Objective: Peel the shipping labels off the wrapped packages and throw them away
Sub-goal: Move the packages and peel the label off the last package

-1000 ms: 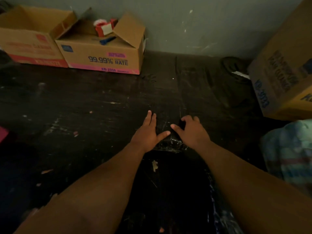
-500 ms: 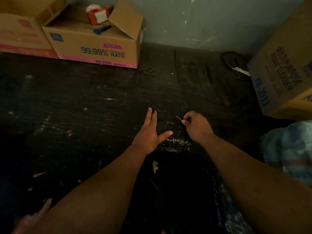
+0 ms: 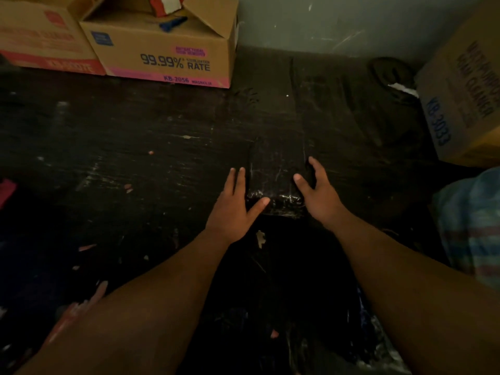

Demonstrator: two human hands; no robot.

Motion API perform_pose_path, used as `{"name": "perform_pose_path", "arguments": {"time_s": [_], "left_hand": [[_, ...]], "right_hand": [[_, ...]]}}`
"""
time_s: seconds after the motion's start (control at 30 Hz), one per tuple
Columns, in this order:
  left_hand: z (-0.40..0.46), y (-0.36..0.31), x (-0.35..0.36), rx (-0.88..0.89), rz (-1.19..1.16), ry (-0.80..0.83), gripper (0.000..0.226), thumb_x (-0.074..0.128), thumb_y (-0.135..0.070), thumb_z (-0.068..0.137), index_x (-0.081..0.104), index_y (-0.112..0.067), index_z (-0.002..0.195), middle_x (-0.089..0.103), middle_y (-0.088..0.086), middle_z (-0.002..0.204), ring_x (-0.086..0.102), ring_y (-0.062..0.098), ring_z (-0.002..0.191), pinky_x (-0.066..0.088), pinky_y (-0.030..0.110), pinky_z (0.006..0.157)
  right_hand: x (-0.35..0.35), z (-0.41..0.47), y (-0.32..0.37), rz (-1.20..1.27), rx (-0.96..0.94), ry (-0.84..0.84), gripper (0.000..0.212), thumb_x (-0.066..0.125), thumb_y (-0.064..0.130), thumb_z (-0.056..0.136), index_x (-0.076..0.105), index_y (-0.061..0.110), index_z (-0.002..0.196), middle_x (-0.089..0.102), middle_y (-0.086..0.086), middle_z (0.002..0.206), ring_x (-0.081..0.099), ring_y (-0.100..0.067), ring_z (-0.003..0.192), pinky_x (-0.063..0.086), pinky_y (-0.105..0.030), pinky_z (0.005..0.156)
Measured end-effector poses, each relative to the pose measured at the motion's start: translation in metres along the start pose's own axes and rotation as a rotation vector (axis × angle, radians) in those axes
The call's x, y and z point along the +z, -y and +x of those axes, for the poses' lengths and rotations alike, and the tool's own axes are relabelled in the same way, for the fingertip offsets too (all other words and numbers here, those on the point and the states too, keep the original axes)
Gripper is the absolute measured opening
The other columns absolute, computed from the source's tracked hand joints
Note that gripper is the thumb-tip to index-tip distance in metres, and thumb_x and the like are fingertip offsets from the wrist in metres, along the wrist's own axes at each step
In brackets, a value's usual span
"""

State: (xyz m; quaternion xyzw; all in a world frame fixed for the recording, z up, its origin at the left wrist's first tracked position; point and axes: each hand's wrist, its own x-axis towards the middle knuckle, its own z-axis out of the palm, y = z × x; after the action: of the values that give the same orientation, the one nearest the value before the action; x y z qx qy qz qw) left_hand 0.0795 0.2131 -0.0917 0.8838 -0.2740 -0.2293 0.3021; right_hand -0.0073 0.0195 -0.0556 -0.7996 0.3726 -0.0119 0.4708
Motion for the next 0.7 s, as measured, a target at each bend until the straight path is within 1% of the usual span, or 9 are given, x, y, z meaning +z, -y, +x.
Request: {"name": "perform_pose_path", "arguments": {"time_s": [0.07, 0.13, 0.17, 0.23, 0.3, 0.43, 0.53, 0.63, 0.7], "left_hand": [[-0.022, 0.022, 0.008, -0.023, 0.145, -0.003, 0.093, 0.035, -0.075, 0.092, -0.007, -0.027, 0.160, -0.011, -0.001, 0.169, -0.003, 0.022, 0.155, 0.010, 0.050, 0.125], [-0.044, 0.043, 0.018, -0.008, 0.352, 0.052, 0.094, 0.020, -0.080, 0.089, -0.004, -0.023, 0.160, -0.011, 0.003, 0.169, -0.014, 0.021, 0.154, 0.001, 0.051, 0.125], [-0.054, 0.053, 0.023, 0.000, 0.446, 0.090, 0.095, 0.013, -0.081, 0.087, -0.004, -0.023, 0.160, -0.013, 0.005, 0.169, -0.019, 0.021, 0.153, -0.002, 0.053, 0.124], [-0.076, 0.069, 0.034, 0.006, 0.554, 0.140, 0.094, 0.009, -0.082, 0.087, -0.004, -0.025, 0.160, -0.017, 0.005, 0.168, -0.024, 0.022, 0.151, -0.007, 0.054, 0.123], [-0.096, 0.081, 0.044, 0.000, 0.577, 0.138, 0.093, 0.009, -0.083, 0.087, -0.005, -0.027, 0.160, -0.019, 0.003, 0.167, -0.026, 0.022, 0.151, -0.009, 0.055, 0.121], [-0.128, 0.090, 0.059, -0.041, 0.591, 0.115, 0.087, 0.008, -0.081, 0.089, -0.017, -0.033, 0.157, -0.030, -0.003, 0.163, -0.028, 0.022, 0.150, -0.010, 0.055, 0.121], [-0.147, 0.094, 0.065, -0.037, 0.598, 0.056, 0.084, 0.006, -0.078, 0.090, -0.015, -0.033, 0.158, -0.027, -0.004, 0.165, -0.026, 0.020, 0.151, -0.009, 0.054, 0.122], [-0.164, 0.098, 0.072, -0.047, 0.592, 0.017, 0.081, 0.007, -0.075, 0.093, -0.011, -0.032, 0.159, -0.023, -0.005, 0.166, -0.023, 0.018, 0.152, -0.007, 0.053, 0.122], [-0.172, 0.099, 0.075, -0.049, 0.592, -0.008, 0.077, 0.008, -0.072, 0.095, -0.009, -0.032, 0.159, -0.020, -0.005, 0.166, -0.021, 0.018, 0.152, -0.007, 0.053, 0.123]], "right_hand": [[0.002, -0.003, 0.001, -0.001, -0.035, -0.047, 0.060, 0.049, 0.046, 0.097, 0.025, 0.036, 0.151, 0.039, 0.001, 0.153, 0.042, -0.021, 0.136, 0.029, -0.021, 0.097], [0.004, -0.007, 0.003, -0.011, -0.059, -0.108, 0.057, 0.051, 0.045, 0.096, 0.031, 0.036, 0.150, 0.043, 0.003, 0.150, 0.044, -0.018, 0.134, 0.029, -0.019, 0.094], [0.005, -0.009, 0.004, -0.014, -0.069, -0.139, 0.056, 0.052, 0.045, 0.096, 0.034, 0.036, 0.149, 0.045, 0.003, 0.149, 0.044, -0.017, 0.134, 0.029, -0.019, 0.095], [0.006, -0.014, 0.007, -0.009, -0.096, -0.185, 0.054, 0.054, 0.042, 0.096, 0.038, 0.036, 0.147, 0.046, 0.004, 0.149, 0.043, -0.016, 0.135, 0.031, -0.020, 0.100], [0.006, -0.019, 0.012, 0.048, -0.116, -0.198, 0.053, 0.057, 0.039, 0.095, 0.041, 0.035, 0.145, 0.047, 0.004, 0.148, 0.045, -0.015, 0.135, 0.034, -0.024, 0.106], [0.003, -0.042, 0.013, 0.200, -0.108, -0.176, 0.049, 0.060, 0.034, 0.094, 0.047, 0.035, 0.141, 0.048, 0.003, 0.147, 0.049, -0.013, 0.130, 0.043, -0.031, 0.106], [0.004, -0.075, 0.002, 0.267, -0.123, -0.142, 0.047, 0.062, 0.033, 0.093, 0.050, 0.036, 0.138, 0.049, 0.003, 0.146, 0.049, -0.013, 0.130, 0.046, -0.039, 0.107], [0.009, -0.112, -0.014, 0.269, -0.148, -0.138, 0.046, 0.061, 0.032, 0.093, 0.052, 0.036, 0.138, 0.051, 0.005, 0.144, 0.050, -0.007, 0.127, 0.043, -0.035, 0.109], [0.015, -0.141, -0.024, 0.278, -0.150, -0.136, 0.045, 0.059, 0.031, 0.095, 0.050, 0.035, 0.140, 0.056, 0.013, 0.134, 0.056, 0.007, 0.109, 0.045, -0.029, 0.106]]}}
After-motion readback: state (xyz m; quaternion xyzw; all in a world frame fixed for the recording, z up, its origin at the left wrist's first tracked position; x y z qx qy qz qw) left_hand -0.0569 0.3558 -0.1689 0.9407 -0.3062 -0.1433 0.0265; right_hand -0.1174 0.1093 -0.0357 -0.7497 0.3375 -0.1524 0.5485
